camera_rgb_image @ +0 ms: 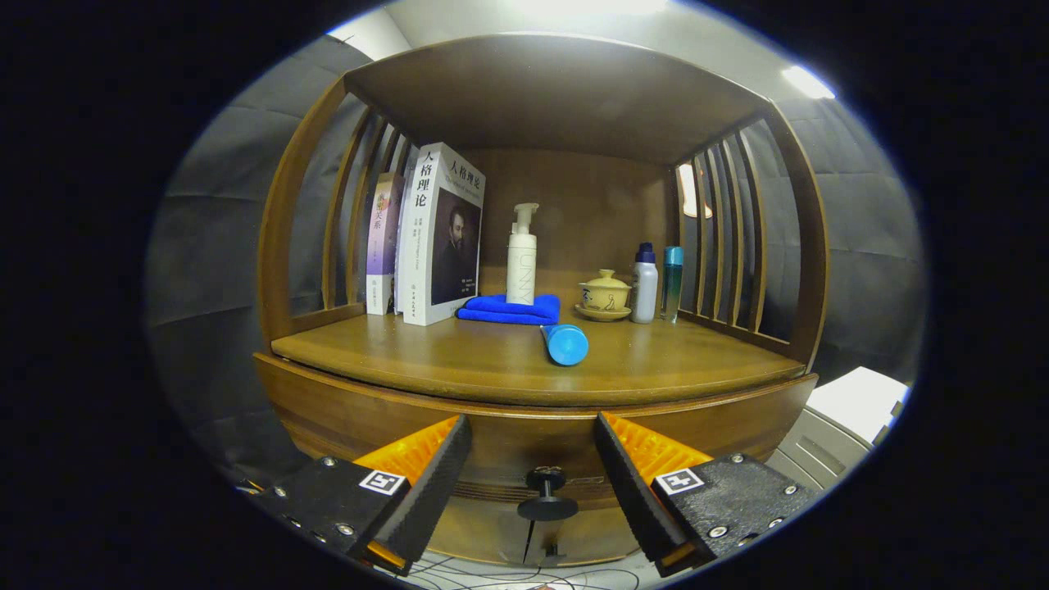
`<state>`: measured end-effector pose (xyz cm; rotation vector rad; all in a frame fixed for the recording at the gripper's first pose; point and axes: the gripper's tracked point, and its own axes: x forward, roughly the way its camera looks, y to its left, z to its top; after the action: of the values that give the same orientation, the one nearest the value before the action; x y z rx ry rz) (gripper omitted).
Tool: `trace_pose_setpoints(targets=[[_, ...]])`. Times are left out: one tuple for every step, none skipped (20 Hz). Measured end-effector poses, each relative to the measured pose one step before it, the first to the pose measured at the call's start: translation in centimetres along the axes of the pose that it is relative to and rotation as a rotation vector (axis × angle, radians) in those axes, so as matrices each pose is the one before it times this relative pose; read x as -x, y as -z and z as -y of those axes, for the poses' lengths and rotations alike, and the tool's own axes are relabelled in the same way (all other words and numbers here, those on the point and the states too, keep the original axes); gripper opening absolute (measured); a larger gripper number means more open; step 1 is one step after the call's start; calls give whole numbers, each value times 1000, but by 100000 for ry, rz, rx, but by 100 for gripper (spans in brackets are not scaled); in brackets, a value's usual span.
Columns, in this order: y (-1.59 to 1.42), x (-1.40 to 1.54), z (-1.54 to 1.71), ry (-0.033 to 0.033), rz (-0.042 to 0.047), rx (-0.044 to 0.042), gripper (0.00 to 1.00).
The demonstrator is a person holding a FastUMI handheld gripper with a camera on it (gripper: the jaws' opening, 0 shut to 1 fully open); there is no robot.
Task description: Pull open the drawer, take out the items inside it, and place them on the countertop above the cabinet.
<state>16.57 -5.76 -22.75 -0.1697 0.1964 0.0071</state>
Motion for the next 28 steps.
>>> trace_pose_setpoints(targets=[[14, 160, -32, 699, 549, 398, 95], [55, -379, 55, 262, -135, 643, 95], [-117, 77, -15, 164, 70, -419, 95], [5, -72, -64, -11, 539, -967, 95], [102, -44, 8, -56, -704, -408, 95], [340, 100, 291, 237, -2142, -416, 95], [460, 554, -40, -1833, -2885, -801, 95], [-408, 883, -503, -3724, -157, -936, 95], [-928, 1079, 47, -1717, 2087, -532, 95], [-1132, 1194, 647, 437, 1934, -552, 95], [-1370, 1241, 647, 567, 1208, -1678, 95], [-1545, 1107, 332, -68, 1054, -2331, 95], [-1965, 909, 221, -775, 1961, -1795, 95], [-2417, 694, 160, -1923, 3269, -704, 95], [-2494, 589, 139, -1885, 3546, -93, 95], [-1911, 497, 475, -335, 1296, -224, 95], [-1597, 644, 516, 31, -168, -142, 94], [-1485, 646, 333, 78, 200, 467, 94], [-1359, 448, 350, 29, 504, 1162, 94], [-1263, 479, 272, -407, 1109, 1764, 94], [-1312, 439, 276, 29, 2866, 2401, 94], [-984, 167, 226, -769, 2196, 3396, 94], [-340, 465, 258, -734, -926, 3585, 94], [155, 865, 442, 1146, -1118, 1926, 94], [-518, 944, 225, 1125, 879, -287, 94], [-527, 348, -359, -162, 985, -1558, 94], [-279, 772, -400, -754, 752, -2076, 94], [-110, 834, -243, -486, 653, -1692, 95]])
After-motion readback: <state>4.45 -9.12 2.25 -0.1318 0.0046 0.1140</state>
